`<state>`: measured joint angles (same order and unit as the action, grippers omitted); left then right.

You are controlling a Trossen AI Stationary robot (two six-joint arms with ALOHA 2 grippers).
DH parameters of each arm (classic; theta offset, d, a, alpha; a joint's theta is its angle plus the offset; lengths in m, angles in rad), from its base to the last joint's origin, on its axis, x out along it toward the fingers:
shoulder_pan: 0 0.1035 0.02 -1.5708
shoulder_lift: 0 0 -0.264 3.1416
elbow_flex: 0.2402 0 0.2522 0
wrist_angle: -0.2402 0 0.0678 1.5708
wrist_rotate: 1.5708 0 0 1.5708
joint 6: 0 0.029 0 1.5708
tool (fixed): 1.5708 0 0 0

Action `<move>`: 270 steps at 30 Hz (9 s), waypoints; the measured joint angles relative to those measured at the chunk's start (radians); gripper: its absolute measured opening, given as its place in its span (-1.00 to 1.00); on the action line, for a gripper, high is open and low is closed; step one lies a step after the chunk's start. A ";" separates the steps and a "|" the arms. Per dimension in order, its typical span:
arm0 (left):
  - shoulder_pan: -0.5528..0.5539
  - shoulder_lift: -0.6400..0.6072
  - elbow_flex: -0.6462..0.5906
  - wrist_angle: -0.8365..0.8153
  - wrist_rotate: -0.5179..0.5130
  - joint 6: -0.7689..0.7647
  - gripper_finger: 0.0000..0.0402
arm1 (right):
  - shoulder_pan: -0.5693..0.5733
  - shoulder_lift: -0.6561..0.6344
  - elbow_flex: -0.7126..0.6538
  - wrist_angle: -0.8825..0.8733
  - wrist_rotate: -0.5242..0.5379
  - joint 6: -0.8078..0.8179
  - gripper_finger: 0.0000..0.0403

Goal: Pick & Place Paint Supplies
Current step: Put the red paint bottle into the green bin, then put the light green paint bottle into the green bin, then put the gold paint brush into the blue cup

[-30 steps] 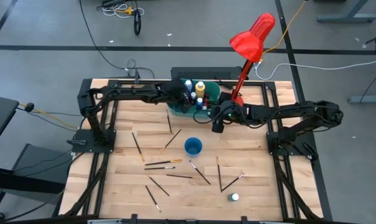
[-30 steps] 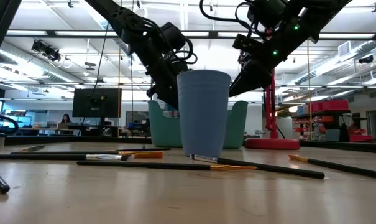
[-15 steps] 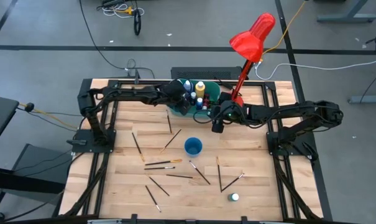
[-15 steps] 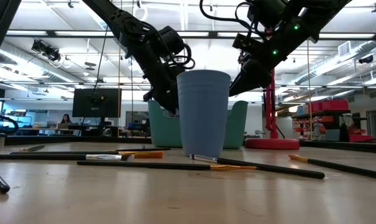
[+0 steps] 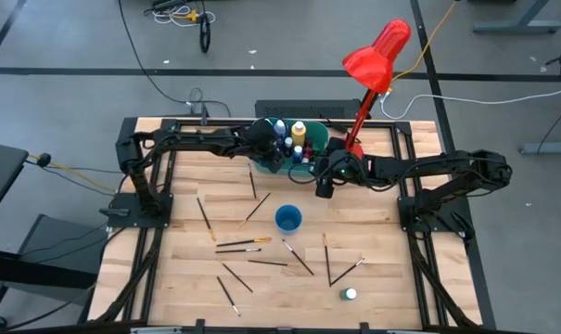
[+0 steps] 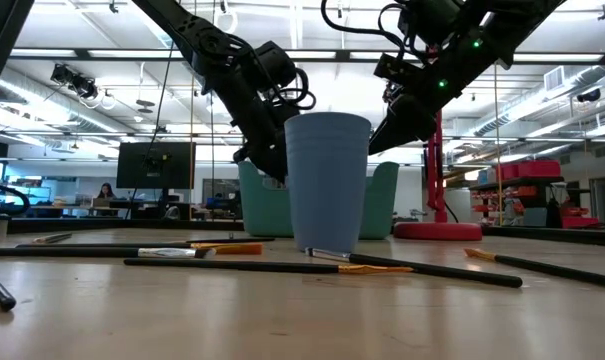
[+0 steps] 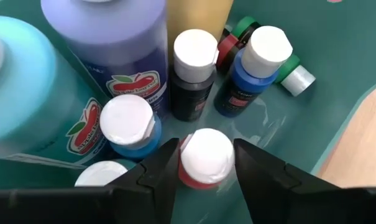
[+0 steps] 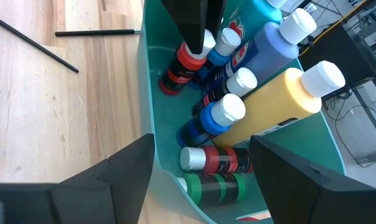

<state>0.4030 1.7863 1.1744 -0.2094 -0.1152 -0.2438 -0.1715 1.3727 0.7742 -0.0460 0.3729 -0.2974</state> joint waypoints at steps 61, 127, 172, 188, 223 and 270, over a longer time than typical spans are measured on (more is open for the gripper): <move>-0.456 -0.365 0.002 0.019 -0.002 0.013 -0.12 | 0.726 0.035 -0.001 0.063 -0.954 -0.081 0.16; -0.516 -0.691 0.027 -0.080 0.152 0.183 -0.12 | 0.194 -0.067 0.170 0.406 -0.027 0.049 -0.46; -0.516 -0.726 0.026 -0.228 -0.210 0.285 -0.12 | -0.067 0.477 0.253 0.305 0.080 0.421 -0.42; -0.517 -0.726 0.026 -0.229 -0.210 0.303 -0.12 | -0.091 0.521 0.256 0.310 0.024 0.400 -0.38; -0.534 -0.726 -0.345 -0.162 -0.171 -0.026 -0.12 | 0.162 0.129 0.252 0.216 -0.331 0.334 0.00; -0.772 0.063 -0.491 0.626 -0.261 -0.084 -0.17 | 0.360 0.136 0.252 0.211 -0.362 0.335 0.00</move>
<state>-0.3695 1.8496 0.6838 0.4163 -0.3759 -0.3280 0.1883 1.5085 1.0264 0.1655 0.0105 0.0377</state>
